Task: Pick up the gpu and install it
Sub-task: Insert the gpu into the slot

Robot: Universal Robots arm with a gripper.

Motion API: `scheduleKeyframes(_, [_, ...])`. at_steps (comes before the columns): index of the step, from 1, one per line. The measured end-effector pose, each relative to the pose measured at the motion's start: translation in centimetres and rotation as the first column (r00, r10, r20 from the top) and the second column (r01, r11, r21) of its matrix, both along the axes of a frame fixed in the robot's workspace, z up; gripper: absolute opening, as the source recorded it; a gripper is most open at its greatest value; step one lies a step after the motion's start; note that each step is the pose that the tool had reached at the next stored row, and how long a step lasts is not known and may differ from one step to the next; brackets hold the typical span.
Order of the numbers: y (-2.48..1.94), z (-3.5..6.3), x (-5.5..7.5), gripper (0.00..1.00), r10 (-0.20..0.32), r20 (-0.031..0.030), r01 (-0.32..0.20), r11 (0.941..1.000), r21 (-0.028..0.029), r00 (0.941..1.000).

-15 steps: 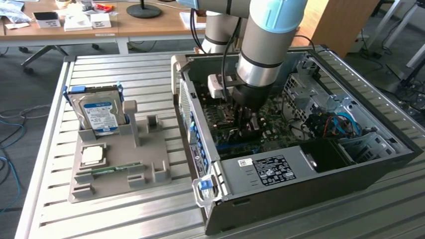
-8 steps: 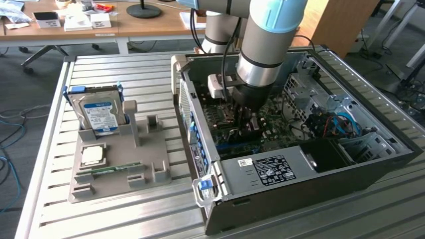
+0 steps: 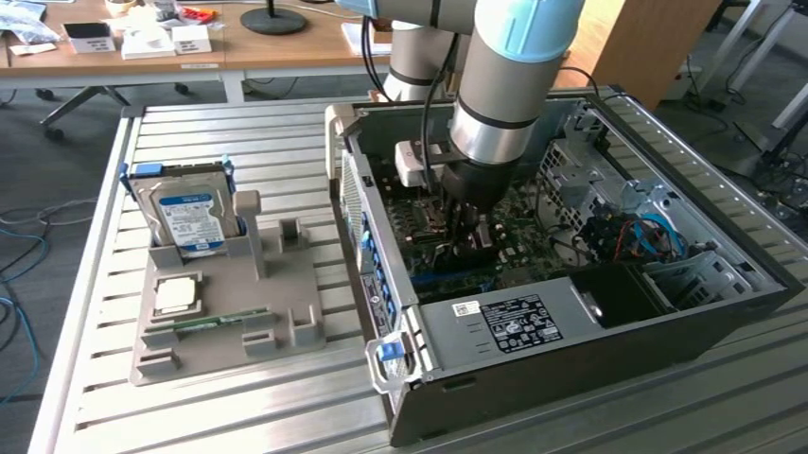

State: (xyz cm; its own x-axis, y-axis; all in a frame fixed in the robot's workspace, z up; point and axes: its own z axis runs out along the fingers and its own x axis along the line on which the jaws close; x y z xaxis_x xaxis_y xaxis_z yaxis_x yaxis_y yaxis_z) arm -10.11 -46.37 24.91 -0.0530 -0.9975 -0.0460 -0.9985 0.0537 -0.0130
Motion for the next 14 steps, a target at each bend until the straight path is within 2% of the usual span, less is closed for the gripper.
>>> scheduleKeyframes(14, [0.0, -0.27, -0.05, 0.27, 0.0, 0.0002, 0.0, 1.0, 0.0002, 1.0])
